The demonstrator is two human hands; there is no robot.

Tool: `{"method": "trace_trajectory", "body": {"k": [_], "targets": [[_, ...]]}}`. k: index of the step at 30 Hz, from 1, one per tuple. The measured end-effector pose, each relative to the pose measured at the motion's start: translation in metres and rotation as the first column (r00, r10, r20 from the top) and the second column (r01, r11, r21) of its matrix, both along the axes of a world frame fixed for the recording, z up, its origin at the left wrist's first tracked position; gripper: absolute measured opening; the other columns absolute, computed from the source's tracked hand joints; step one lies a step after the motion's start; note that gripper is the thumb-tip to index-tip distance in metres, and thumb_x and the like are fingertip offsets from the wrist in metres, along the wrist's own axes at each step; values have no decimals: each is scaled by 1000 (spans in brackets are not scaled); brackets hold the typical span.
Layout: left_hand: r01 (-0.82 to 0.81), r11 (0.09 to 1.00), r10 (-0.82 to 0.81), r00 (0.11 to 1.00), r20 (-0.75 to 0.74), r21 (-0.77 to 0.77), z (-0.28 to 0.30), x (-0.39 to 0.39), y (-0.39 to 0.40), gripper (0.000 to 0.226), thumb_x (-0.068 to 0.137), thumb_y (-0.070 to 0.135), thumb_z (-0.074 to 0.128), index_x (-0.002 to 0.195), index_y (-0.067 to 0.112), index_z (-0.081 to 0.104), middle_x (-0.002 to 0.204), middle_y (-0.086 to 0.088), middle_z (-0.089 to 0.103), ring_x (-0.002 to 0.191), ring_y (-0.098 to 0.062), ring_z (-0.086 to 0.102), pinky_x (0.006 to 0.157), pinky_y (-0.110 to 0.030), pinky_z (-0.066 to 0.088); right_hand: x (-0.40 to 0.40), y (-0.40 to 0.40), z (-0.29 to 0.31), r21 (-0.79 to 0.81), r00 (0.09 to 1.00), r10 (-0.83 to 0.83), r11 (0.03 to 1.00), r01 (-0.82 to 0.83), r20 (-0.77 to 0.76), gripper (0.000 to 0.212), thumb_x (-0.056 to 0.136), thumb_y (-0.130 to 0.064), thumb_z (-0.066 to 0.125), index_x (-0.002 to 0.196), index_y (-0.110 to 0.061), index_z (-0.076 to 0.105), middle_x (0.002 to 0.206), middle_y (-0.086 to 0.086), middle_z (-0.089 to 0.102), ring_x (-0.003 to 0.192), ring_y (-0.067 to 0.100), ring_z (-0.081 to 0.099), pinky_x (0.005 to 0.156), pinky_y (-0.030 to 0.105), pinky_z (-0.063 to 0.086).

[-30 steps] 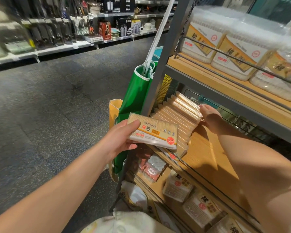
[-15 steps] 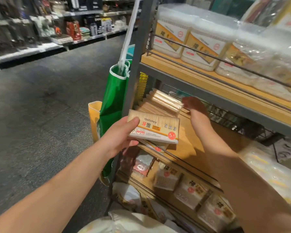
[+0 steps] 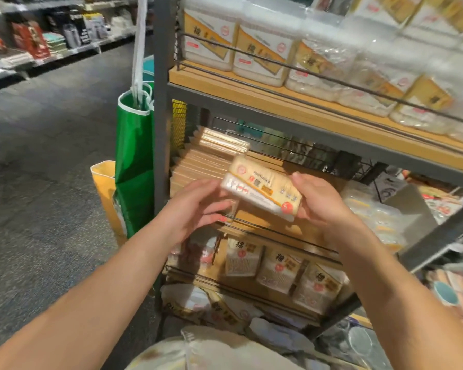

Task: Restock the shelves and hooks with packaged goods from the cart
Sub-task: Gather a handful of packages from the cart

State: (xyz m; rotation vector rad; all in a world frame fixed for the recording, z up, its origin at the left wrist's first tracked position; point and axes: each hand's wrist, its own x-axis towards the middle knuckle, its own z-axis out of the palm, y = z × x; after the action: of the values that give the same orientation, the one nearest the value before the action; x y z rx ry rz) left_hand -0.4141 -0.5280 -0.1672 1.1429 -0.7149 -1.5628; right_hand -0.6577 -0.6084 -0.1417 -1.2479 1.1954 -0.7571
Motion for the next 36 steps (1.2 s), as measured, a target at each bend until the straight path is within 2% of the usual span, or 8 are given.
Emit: {"method": "trace_trajectory", "body": {"k": [4, 10, 17, 21, 25, 29, 33, 36], "targets": [[-26, 999, 26, 999, -30, 24, -6, 7, 1, 29, 95, 43, 49, 108, 22, 64, 103, 3, 72, 93, -13, 69, 67, -25, 52, -12, -2, -5, -243, 943, -238, 953, 181, -232, 36, 104, -35, 43, 103, -5, 64, 64, 1, 67, 43, 5, 55, 38, 16, 39], [-11, 998, 10, 1000, 11, 54, -13, 6, 3, 37, 99, 47, 42, 113, 20, 63, 103, 3, 72, 96, -15, 68, 70, -27, 48, -5, -24, -28, -283, 823, -480, 870, 403, -305, 33, 102, -28, 44, 92, -3, 63, 66, 6, 62, 43, 10, 56, 39, 20, 37], [-145, 988, 149, 986, -79, 47, -14, 9, 3, 39, 102, 47, 35, 106, 20, 63, 90, 1, 74, 86, -15, 68, 69, -29, 47, 24, -70, -67, -284, 813, -461, 882, 376, -355, 23, 103, -31, 41, 104, -15, 57, 101, 13, 65, 75, 22, 62, 62, 36, 50], [-161, 987, 163, 985, -65, 27, -17, 15, 1, 40, 101, 47, 36, 109, 19, 63, 89, 3, 74, 85, -14, 69, 69, -29, 49, 28, -95, -66, -396, 778, -496, 851, 345, -385, 24, 104, -27, 39, 118, -14, 53, 112, 7, 55, 89, 16, 56, 56, 18, 45], [-164, 986, 166, 984, -70, 33, -22, 22, -2, 38, 100, 47, 39, 109, 19, 63, 91, 2, 73, 85, -14, 67, 69, -28, 49, 34, -122, -60, -317, 799, -476, 872, 373, -368, 26, 103, -32, 41, 121, -18, 55, 118, 7, 56, 102, 23, 56, 83, 38, 56], [-152, 987, 155, 986, -52, 59, -24, 26, -3, 35, 100, 46, 40, 106, 21, 63, 87, 5, 71, 84, -14, 66, 69, -27, 48, 49, -141, -54, -389, 840, -331, 907, 159, -429, 28, 104, -30, 44, 125, -15, 55, 113, 1, 53, 103, 17, 53, 84, 30, 49], [-137, 984, 137, 991, 3, 117, -15, 31, -4, 32, 101, 42, 40, 106, 21, 63, 90, 4, 70, 85, -13, 65, 71, -28, 46, 79, -155, -49, -332, 852, -215, 942, 51, -478, 32, 102, -32, 46, 127, -14, 56, 114, 7, 58, 106, 25, 57, 95, 47, 52], [-132, 983, 128, 991, 36, 131, -9, 37, -3, 29, 101, 41, 41, 103, 21, 63, 92, 3, 69, 85, -14, 64, 74, -29, 45, 105, -156, -44, -245, 912, -106, 970, 6, -396, 36, 103, -30, 44, 128, -7, 53, 111, 8, 56, 97, 23, 56, 92, 42, 52]]}}
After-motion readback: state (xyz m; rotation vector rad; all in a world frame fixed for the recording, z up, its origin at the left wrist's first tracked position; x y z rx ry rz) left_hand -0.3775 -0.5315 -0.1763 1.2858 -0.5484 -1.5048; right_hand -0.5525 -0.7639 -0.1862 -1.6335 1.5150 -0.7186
